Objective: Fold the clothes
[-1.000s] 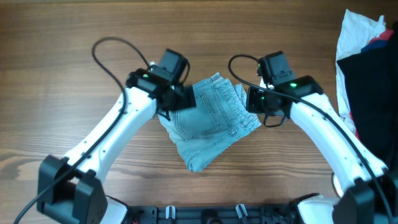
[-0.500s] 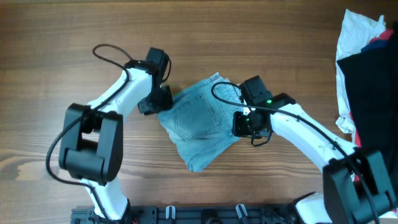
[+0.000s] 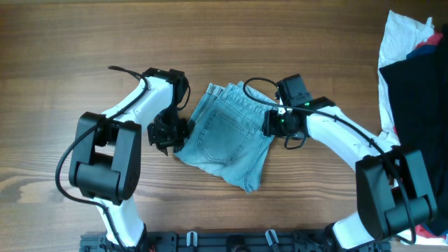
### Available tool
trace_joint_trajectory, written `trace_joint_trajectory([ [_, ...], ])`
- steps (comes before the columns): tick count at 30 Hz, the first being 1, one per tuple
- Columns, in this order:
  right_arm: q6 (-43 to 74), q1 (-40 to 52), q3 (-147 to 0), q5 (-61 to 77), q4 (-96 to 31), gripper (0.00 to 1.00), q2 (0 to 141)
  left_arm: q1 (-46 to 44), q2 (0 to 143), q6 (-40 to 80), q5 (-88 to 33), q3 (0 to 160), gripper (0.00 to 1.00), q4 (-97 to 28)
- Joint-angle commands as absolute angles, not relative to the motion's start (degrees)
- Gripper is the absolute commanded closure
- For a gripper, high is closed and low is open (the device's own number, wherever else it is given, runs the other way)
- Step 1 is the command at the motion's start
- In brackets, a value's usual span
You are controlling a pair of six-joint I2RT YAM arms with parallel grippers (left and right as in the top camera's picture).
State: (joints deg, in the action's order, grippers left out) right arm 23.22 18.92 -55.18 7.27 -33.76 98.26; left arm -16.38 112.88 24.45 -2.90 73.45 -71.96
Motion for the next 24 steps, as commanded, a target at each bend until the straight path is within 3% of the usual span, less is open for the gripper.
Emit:
trace_joint_trajectory([
  [1,18.79,18.35,-60.40,3.88,-40.66,0.35,95.11,-16.21,106.17,24.38,-2.52,74.37,0.64,-70.61],
  [4,18.85,18.35,-63.20,3.90,-45.45,0.33,89.62,-16.23,100.47,24.38,-2.52,75.31,0.53,-65.19],
  [5,19.77,18.35,-64.03,3.99,-47.27,0.29,83.35,-16.29,97.36,23.99,-2.59,75.31,0.32,-58.72],
  [8,20.62,18.35,-64.03,4.36,-47.90,0.24,78.37,-16.27,97.41,16.99,-7.57,75.24,0.20,-51.20],
  [11,21.19,18.35,-64.03,4.36,-50.54,0.20,73.47,-16.27,101.60,8.08,-18.13,75.22,0.01,-44.25],
  [16,21.19,18.37,-63.66,4.36,-52.86,0.20,73.67,-16.27,110.15,-0.19,-29.76,75.22,0.00,-41.08],
  [23,21.19,18.35,-63.64,4.36,-53.41,0.19,73.71,-16.29,118.52,-0.82,-27.57,75.22,0.01,-40.36],
  [24,21.19,18.35,-63.64,4.36,-53.45,0.19,73.71,-16.29,118.93,-0.82,-27.64,75.22,0.08,-41.04],
])
